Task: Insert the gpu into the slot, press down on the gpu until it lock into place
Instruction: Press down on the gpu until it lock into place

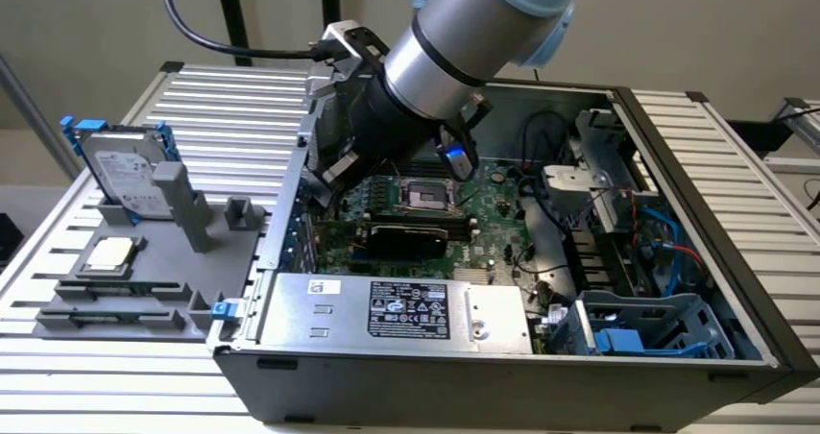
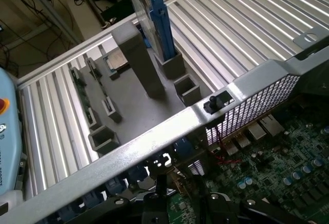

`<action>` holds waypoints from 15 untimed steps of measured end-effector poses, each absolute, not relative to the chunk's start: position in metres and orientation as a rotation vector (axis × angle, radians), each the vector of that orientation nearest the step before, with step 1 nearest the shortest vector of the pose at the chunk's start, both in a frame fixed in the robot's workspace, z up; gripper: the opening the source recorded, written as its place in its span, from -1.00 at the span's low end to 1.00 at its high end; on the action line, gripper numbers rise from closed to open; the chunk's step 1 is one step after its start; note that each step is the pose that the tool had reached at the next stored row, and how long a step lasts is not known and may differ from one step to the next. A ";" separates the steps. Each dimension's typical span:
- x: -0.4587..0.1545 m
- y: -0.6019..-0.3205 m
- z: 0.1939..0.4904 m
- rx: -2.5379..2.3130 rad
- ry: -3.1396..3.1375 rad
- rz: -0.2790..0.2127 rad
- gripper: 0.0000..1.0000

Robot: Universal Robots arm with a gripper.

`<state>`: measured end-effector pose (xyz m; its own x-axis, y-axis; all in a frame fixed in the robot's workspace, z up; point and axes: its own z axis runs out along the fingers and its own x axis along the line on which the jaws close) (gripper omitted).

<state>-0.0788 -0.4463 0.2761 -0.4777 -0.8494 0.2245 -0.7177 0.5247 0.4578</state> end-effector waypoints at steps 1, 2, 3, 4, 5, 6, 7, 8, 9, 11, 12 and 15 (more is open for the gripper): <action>-0.079 -0.446 0.276 1.283 -2.345 -0.422 -0.33; -0.079 -0.445 0.276 1.283 -2.345 -0.422 -0.33; -0.079 -0.445 0.276 1.283 -2.345 -0.422 -0.33; -0.079 -0.444 0.275 1.282 -2.345 -0.422 -0.33; -0.079 -0.443 0.275 1.282 -2.346 -0.422 -0.33; -0.079 -0.442 0.275 1.281 -2.346 -0.423 -0.33; -0.079 -0.441 0.275 1.280 -2.347 -0.423 -0.33; -0.079 -0.440 0.275 1.279 -2.348 -0.423 -0.33; -0.079 -0.440 0.275 1.278 -2.348 -0.424 -0.33; -0.079 -0.439 0.275 1.276 -2.350 -0.424 -0.33; -0.077 -0.439 0.275 1.275 -2.350 -0.424 -0.33; -0.067 -0.439 0.275 1.273 -2.351 -0.425 -0.33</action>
<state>-0.0671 -0.4392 0.2747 -0.4853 -0.8450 0.2245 -0.7130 0.5311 0.4577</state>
